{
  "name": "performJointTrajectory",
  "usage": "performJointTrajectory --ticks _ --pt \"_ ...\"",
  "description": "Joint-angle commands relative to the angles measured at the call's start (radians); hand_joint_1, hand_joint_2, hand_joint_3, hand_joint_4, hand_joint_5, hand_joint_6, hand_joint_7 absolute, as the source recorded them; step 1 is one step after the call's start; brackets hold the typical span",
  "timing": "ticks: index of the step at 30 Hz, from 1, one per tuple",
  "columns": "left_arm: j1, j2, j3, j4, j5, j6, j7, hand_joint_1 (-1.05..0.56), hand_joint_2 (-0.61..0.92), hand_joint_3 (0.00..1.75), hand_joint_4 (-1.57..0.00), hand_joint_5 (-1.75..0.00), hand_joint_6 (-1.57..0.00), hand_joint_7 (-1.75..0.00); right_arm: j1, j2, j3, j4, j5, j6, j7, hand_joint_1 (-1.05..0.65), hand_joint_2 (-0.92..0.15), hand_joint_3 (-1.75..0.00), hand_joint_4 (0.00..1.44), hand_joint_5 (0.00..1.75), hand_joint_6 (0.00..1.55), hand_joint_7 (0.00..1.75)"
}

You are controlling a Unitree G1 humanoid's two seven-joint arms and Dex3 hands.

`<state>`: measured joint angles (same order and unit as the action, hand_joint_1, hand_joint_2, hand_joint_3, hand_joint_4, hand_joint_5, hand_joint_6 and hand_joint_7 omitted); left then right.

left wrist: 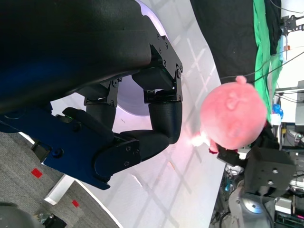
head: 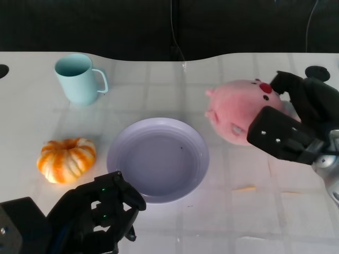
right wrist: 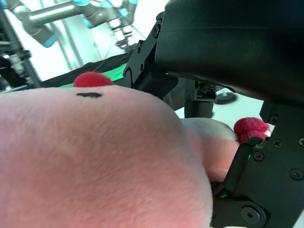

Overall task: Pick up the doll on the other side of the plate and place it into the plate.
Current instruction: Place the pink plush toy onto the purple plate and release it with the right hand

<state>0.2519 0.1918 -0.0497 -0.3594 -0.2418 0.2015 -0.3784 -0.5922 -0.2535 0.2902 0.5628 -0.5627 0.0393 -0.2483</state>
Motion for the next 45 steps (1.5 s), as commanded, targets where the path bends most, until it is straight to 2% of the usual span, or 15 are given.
performJointTrajectory --ticks 1,5,9,13,19,21,22,26,32,36,38,40,42,43,45 --pt "-0.005 0.004 0.000 0.011 0.007 -0.005 0.006 -0.34 0.65 0.96 -0.61 -1.75 -0.65 -1.41 -0.038 0.009 0.006 -0.030 -0.007 0.003 0.022 -0.16 -0.31 -1.40 0.95 1.75 0.84 1.65" --pt "-0.009 -0.001 -0.006 0.016 0.015 -0.009 0.009 -0.34 0.65 0.97 -0.61 -1.75 -0.65 -1.41 -0.087 0.044 0.040 -0.013 -0.028 0.004 0.058 -0.19 -0.36 -1.29 0.93 1.75 0.86 1.58" --pt "-0.012 -0.007 -0.012 0.019 0.022 -0.010 0.013 -0.32 0.64 0.99 -0.62 -1.75 -0.65 -1.42 -0.135 0.082 0.071 0.016 -0.046 0.006 0.074 -0.21 -0.40 -1.20 0.91 1.73 0.91 1.34" --pt "-0.012 -0.014 -0.018 0.012 0.024 0.002 0.025 -0.32 0.61 1.04 -0.63 -1.75 -0.65 -1.42 -0.178 0.127 0.094 0.046 -0.051 0.000 0.089 -0.21 -0.42 -1.17 0.92 1.74 0.92 1.35" --pt "-0.015 -0.021 -0.026 0.014 0.027 0.003 0.027 -0.32 0.59 1.06 -0.64 -1.75 -0.66 -1.43 -0.215 0.183 0.131 0.092 -0.060 -0.019 0.093 -0.22 -0.43 -1.19 0.91 1.72 0.92 1.27" --pt "-0.015 -0.022 -0.027 0.013 0.030 0.000 0.027 -0.32 0.58 1.07 -0.65 -1.75 -0.67 -1.43 -0.223 0.204 0.144 0.111 -0.060 -0.021 0.095 -0.22 -0.44 -1.14 0.89 1.68 0.96 1.04" --pt "-0.014 -0.023 -0.028 0.012 0.030 0.000 0.027 -0.32 0.58 1.07 -0.65 -1.75 -0.67 -1.43 -0.227 0.218 0.152 0.125 -0.060 -0.024 0.094 -0.21 -0.44 -1.12 0.89 1.67 0.97 1.01" --pt "-0.011 -0.024 -0.027 0.011 0.033 -0.005 0.024 -0.33 0.58 1.07 -0.66 -1.75 -0.67 -1.43 -0.243 0.260 0.176 0.183 -0.055 -0.047 0.091 -0.20 -0.48 -1.05 0.90 1.74 0.91 1.24" --pt "-0.011 -0.021 -0.026 0.014 0.033 -0.012 0.020 -0.34 0.58 1.07 -0.67 -1.75 -0.68 -1.42 -0.268 0.330 0.185 0.269 -0.040 -0.053 0.095 -0.19 -0.50 -1.03 0.90 1.75 0.87 1.35" --pt "-0.008 -0.020 -0.032 0.008 0.043 -0.011 0.024 -0.35 0.58 1.06 -0.67 -1.75 -0.69 -1.41 -0.278 0.367 0.199 0.310 -0.049 -0.048 0.083 -0.19 -0.52 -1.00 0.93 1.75 0.78 1.59" --pt "-0.007 -0.020 -0.034 0.006 0.048 -0.013 0.025 -0.36 0.58 1.06 -0.67 -1.75 -0.70 -1.40 -0.280 0.380 0.202 0.319 -0.051 -0.040 0.087 -0.18 -0.52 -0.98 0.93 1.75 0.76 1.61" --pt "-0.006 -0.021 -0.036 0.005 0.050 -0.014 0.025 -0.35 0.58 1.06 -0.66 -1.75 -0.71 -1.39 -0.279 0.385 0.205 0.322 -0.052 -0.034 0.092 -0.18 -0.54 -0.92 0.90 1.75 0.77 1.49" --pt "-0.006 -0.023 -0.036 0.006 0.050 -0.015 0.025 -0.35 0.58 1.06 -0.66 -1.75 -0.71 -1.39 -0.277 0.388 0.205 0.319 -0.050 -0.018 0.108 -0.18 -0.58 -0.79 0.88 1.75 0.82 1.27" --pt "-0.006 -0.024 -0.037 0.007 0.050 -0.018 0.025 -0.35 0.57 1.06 -0.66 -1.75 -0.71 -1.39 -0.277 0.389 0.205 0.318 -0.049 -0.011 0.115 -0.18 -0.62 -0.68 0.85 1.74 0.84 1.14" --pt "-0.005 -0.025 -0.037 0.006 0.050 -0.014 0.027 -0.36 0.57 1.06 -0.66 -1.75 -0.72 -1.39 -0.272 0.392 0.199 0.312 -0.043 0.004 0.127 -0.21 -0.75 -0.30 0.83 1.62 0.93 0.71"
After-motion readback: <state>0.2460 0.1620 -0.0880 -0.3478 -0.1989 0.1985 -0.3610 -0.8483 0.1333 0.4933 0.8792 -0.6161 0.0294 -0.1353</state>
